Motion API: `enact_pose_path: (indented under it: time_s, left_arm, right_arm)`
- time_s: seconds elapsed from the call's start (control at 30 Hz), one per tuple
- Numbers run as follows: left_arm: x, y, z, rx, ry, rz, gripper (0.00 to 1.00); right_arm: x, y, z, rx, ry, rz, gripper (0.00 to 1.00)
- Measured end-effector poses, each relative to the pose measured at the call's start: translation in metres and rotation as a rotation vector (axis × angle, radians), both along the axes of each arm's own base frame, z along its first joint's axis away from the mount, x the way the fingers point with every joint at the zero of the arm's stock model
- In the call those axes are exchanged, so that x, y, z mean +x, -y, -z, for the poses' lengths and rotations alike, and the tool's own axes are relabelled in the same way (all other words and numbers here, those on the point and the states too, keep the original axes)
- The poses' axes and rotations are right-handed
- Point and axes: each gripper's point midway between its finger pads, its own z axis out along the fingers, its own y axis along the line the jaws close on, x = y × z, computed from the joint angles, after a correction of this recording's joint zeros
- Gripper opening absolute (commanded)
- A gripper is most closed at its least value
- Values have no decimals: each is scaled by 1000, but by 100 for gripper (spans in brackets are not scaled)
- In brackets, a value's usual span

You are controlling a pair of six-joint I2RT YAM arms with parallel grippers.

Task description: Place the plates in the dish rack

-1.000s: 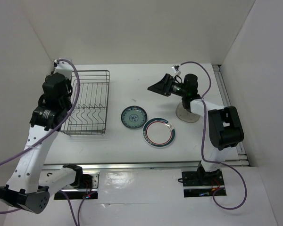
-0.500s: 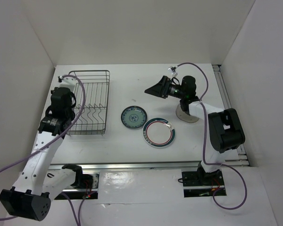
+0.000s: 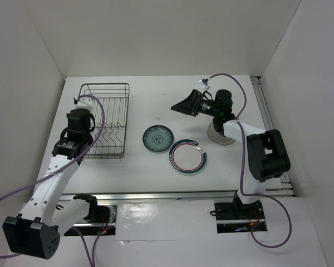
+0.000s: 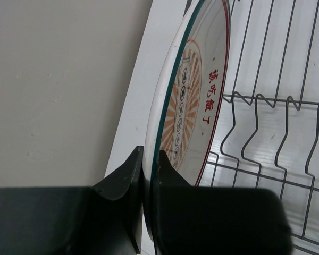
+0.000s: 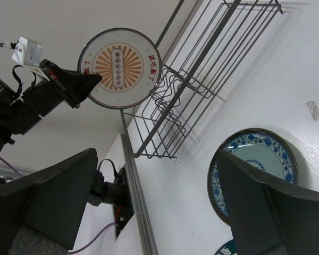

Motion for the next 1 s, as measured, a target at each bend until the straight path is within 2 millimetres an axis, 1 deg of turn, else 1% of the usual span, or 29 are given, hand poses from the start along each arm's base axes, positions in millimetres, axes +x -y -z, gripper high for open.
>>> enact_pose_path:
  time_s: [0.2, 0.53, 0.63, 0.67, 0.7, 0.77, 0.9, 0.93, 1.0]
  left_arm:
    - [3, 1, -6, -9, 35, 2, 0]
    - [10, 8, 13, -52, -1, 7, 0]
    - [12, 8, 19, -67, -8, -12, 14]
    - [12, 8, 20, -69, -10, -16, 23]
    - [13, 8, 22, -74, -12, -19, 26]
    - [14, 8, 24, -87, -7, -34, 27]
    - [15, 8, 28, -113, 2, -59, 34]
    - [16, 8, 28, -118, 7, -67, 41]
    - [18, 8, 30, -131, 12, -81, 50]
  right_arm:
    - [0, 0, -1, 3, 1, -3, 100]
    - [0, 0, 0, -3, 8, -2, 100]
    - [0, 0, 1, -5, 9, -1, 100]
    - [0, 0, 1, -7, 9, 0, 100]
    - [0, 0, 2, -10, 9, 1, 100]
    - [1, 0, 5, -20, 9, 6, 100]
    - [5, 1, 18, -64, -10, 39, 100]
    - [7, 1, 21, -77, -18, 48, 100]
    - [8, 1, 28, -104, -33, 61, 100]
